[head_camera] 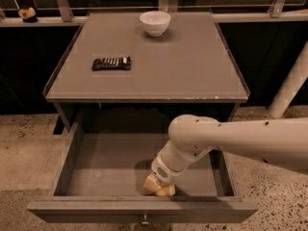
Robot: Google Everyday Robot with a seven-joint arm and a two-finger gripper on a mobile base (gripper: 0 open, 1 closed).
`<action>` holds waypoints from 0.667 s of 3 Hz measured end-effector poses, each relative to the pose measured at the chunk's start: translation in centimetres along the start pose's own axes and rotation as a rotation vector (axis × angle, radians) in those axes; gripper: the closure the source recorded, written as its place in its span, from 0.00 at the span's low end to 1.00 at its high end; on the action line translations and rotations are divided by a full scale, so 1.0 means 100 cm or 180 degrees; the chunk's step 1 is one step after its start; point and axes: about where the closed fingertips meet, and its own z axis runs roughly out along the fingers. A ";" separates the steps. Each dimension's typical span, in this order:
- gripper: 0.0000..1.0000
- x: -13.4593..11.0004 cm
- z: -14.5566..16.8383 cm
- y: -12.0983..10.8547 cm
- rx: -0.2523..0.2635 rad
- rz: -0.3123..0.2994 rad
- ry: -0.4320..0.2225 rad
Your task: Place sponge into top drawer
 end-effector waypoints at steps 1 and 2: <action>0.82 0.000 0.000 0.000 0.0000 0.0000 0.0000; 0.58 0.000 0.000 0.000 0.0000 0.0000 0.0000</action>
Offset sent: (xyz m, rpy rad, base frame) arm 0.0000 0.0000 0.0000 0.0000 0.0000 0.0000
